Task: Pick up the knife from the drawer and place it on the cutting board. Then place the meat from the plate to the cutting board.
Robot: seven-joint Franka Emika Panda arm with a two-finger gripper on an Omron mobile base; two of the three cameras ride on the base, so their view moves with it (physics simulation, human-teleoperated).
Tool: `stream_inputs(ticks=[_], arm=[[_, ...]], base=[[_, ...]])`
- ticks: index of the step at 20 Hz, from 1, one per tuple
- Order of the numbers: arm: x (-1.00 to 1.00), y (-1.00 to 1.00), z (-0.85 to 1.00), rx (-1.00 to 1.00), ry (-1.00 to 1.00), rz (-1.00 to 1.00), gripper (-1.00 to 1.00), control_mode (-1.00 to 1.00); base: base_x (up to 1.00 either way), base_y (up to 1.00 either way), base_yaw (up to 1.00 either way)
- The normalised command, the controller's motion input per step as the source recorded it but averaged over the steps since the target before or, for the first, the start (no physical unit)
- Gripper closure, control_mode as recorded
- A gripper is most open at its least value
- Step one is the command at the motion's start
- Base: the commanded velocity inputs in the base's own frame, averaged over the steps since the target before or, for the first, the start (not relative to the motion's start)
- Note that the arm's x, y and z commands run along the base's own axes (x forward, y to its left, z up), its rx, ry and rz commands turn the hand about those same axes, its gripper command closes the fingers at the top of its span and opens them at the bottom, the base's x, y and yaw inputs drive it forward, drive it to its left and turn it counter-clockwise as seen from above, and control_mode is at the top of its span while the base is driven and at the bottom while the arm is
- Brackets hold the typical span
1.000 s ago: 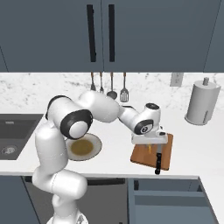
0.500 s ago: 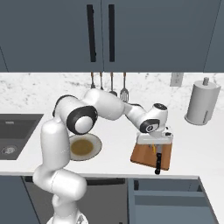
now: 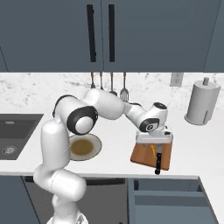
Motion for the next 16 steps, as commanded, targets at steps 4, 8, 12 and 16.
stream_inputs(ticks=[4, 8, 12, 16], arm=[[-0.40, 0.50, 0.21, -0.07, -0.07, 0.00, -1.00, -1.00], [-0.77, 0.86, 0.30, -0.13, -0.04, 0.00, -1.00, -1.00], [-0.50, 0.99, 0.40, -0.08, 0.00, 0.00, -1.00, -1.00], [-0.07, 1.00, 0.34, -0.11, 0.00, 0.00, -1.00, -1.00]], base=[[0.00, 0.00, 0.00], [0.00, 0.00, 0.00], [0.00, 0.00, 0.00], [0.00, 0.00, 0.00]])
